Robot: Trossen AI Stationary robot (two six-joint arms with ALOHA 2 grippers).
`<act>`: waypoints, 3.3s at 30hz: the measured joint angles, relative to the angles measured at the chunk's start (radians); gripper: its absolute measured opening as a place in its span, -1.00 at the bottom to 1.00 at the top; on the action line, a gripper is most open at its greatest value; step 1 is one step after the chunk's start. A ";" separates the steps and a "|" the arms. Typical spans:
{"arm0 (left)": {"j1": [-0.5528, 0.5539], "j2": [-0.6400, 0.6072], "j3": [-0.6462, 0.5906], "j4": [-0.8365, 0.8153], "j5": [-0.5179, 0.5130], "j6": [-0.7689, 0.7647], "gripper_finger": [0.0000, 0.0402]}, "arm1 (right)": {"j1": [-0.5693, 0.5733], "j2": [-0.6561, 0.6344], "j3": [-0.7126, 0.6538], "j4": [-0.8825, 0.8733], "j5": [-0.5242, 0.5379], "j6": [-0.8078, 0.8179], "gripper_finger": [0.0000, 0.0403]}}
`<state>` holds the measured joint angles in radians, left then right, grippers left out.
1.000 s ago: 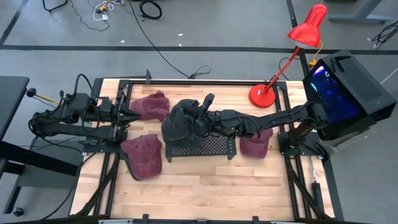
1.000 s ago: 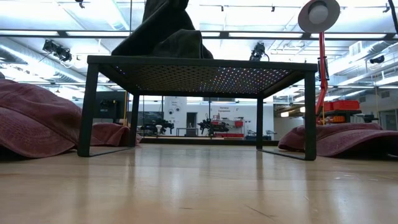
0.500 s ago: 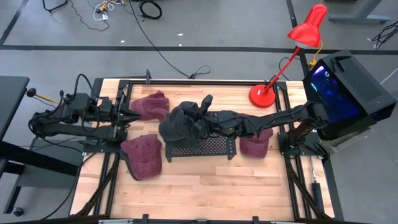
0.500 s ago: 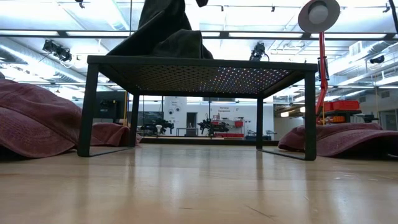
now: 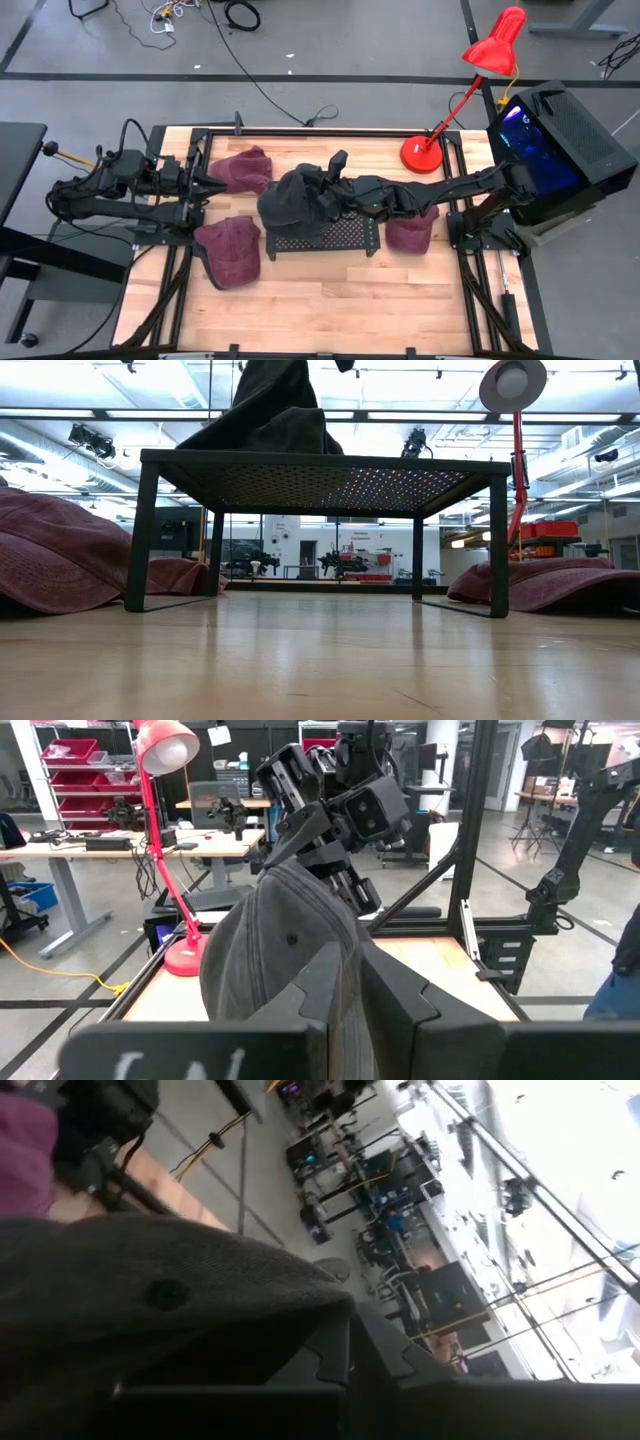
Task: Pick & Place hat
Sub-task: Stack the right black cap on top of the black cap on the shelf, then put the right red cap on the shelf
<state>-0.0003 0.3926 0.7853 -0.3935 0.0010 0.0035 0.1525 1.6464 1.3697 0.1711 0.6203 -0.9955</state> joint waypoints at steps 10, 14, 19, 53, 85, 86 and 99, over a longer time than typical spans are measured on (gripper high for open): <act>0.000 0.000 0.000 0.000 0.000 0.000 -0.76 | 0.013 -0.039 0.000 -0.216 -0.121 0.039 -0.99; 0.000 0.000 0.000 0.000 0.000 0.000 -0.76 | 0.013 -0.042 0.000 -0.279 -0.130 0.055 -0.99; 0.000 0.000 0.000 0.000 0.000 0.000 -0.76 | 0.013 -0.045 0.000 -0.330 -0.140 0.039 -0.99; 0.000 0.000 0.000 0.000 0.000 0.000 -0.76 | 0.008 -0.165 0.000 -0.582 -0.299 0.159 0.04; 0.000 0.000 0.000 0.000 0.000 0.000 -0.76 | 0.022 -0.356 -0.255 -0.849 -0.351 0.464 0.16; 0.000 0.000 0.000 0.000 0.000 0.000 -0.76 | 0.022 -0.356 -0.258 -0.848 -0.351 0.471 0.16; 0.000 0.000 0.000 0.000 0.000 0.000 -0.76 | 0.022 -0.356 -0.261 -0.864 -0.349 0.491 0.16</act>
<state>-0.0004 0.3925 0.7853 -0.3933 0.0011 0.0034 0.1745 1.2900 1.1091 -0.6933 0.2714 -0.5049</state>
